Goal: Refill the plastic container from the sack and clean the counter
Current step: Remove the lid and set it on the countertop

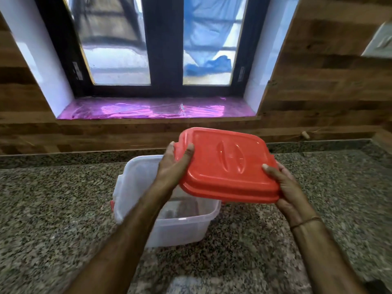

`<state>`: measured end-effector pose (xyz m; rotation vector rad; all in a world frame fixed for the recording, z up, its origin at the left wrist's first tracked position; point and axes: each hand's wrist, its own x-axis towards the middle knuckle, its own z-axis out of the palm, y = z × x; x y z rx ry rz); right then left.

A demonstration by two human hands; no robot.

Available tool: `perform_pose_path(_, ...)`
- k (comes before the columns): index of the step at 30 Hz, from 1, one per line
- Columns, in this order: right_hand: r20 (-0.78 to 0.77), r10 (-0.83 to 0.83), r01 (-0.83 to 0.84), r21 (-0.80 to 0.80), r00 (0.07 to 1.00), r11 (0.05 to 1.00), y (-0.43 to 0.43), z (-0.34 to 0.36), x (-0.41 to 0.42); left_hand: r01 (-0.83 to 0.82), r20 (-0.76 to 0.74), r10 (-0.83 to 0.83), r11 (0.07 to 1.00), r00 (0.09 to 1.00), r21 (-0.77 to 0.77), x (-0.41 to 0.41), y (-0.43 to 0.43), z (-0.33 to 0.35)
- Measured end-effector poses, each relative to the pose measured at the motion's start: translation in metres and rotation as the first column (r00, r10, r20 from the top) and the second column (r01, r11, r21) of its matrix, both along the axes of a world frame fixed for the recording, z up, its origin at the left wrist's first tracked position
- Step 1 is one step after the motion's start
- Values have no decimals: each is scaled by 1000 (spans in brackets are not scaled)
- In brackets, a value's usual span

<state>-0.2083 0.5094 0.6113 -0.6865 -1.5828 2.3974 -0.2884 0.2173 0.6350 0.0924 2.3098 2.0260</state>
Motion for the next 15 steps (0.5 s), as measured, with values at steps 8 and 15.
perform_pose_path(8,-3,-160,160,46,987,986,133,-31,30,87,-69,-184,722,981,-687,8,104,-53)
perform_pose_path(15,4,-100,99,31,995,995,189,-83,19,-58,-128,-165,374,978,-926,8,135,-76)
